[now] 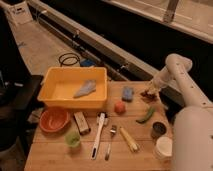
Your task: Place grapes in red bowl
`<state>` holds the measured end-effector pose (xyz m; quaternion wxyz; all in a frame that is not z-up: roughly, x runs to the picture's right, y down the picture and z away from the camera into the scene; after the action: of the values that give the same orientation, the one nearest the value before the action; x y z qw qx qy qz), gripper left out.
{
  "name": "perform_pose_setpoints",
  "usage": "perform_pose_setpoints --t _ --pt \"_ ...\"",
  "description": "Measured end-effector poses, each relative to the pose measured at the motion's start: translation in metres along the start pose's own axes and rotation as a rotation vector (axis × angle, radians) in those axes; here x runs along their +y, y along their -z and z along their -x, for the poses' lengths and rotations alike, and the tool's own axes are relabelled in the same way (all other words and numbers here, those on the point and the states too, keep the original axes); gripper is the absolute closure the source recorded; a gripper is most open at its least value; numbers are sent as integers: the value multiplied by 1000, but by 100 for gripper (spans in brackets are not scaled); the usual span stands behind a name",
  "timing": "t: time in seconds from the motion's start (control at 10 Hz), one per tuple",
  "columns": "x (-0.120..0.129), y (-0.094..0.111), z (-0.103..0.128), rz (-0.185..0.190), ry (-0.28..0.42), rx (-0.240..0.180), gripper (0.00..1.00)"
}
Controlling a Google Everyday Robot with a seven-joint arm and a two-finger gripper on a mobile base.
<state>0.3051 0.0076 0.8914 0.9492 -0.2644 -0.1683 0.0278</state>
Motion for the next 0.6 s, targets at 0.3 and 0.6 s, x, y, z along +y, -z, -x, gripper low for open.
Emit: perform_pose_setpoints --t 0.3,0.6 --pt "-12 65 25 -88 38 16 100" --pt "-16 132 68 -157 139 5 100"
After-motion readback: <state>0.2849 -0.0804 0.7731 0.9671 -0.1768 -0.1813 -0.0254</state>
